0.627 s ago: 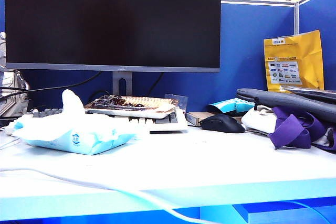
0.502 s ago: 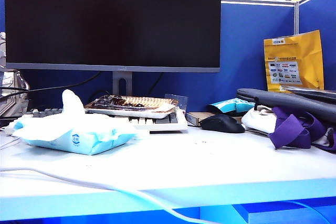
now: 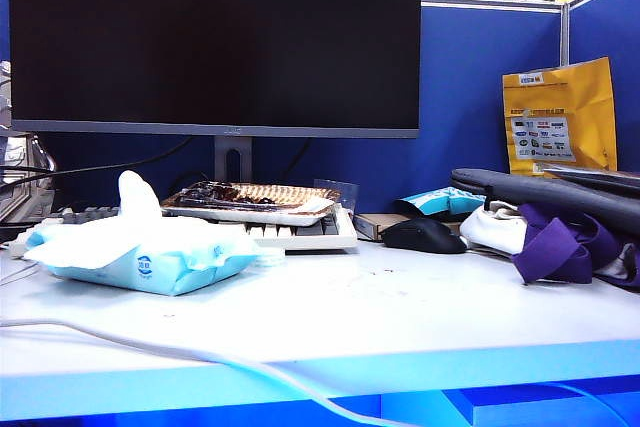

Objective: Pull out a wet wipe from the sky blue wet wipes packet and place it on the table.

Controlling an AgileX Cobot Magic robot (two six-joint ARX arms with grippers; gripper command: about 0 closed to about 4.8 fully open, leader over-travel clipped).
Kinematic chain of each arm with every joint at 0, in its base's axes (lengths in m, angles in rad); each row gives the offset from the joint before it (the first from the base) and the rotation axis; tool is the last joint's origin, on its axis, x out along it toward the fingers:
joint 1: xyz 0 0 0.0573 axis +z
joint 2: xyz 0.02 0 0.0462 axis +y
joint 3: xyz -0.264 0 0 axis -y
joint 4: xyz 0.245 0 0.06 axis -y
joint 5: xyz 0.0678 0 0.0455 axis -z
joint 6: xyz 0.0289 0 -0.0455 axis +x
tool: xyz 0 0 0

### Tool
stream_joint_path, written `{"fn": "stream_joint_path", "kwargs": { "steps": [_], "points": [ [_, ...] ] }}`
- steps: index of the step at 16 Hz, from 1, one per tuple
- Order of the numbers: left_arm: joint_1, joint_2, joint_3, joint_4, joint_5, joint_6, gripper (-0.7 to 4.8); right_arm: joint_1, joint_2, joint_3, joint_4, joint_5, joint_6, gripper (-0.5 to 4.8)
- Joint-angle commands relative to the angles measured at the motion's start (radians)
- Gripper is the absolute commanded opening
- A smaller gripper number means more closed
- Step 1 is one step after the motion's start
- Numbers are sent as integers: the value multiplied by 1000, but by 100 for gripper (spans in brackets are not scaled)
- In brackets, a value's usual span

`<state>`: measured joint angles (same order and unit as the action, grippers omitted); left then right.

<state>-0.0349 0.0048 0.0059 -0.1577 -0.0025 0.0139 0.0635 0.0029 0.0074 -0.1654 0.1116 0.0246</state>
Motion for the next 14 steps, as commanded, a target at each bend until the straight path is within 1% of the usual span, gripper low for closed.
{"fn": "stream_joint_path", "kwargs": {
  "steps": [1,7,9,11,12,13,14],
  "points": [
    [1,-3,0,-12,3,4,-5,-1,0,-2,6,1,0,-5],
    [1,-3,0,-12,3,4,-5,-1,0,-2,13,2,0,-5],
    [1,-3,0,-12,3,4,-5,0,0,-2,14,-21,12,-5],
    [1,-3,0,-12,3,4,-5,0,0,2,68,-80,89,-5],
    [1,-3,0,-12,3,4,-5,0,0,2,116,-109,95,-5],
    [1,-3,0,-12,3,4,-5,0,0,7,179,-126,129,-5],
    [1,-3,0,-12,3,4,-5,0,0,42,190,-126,178,-5]
  ]
}}
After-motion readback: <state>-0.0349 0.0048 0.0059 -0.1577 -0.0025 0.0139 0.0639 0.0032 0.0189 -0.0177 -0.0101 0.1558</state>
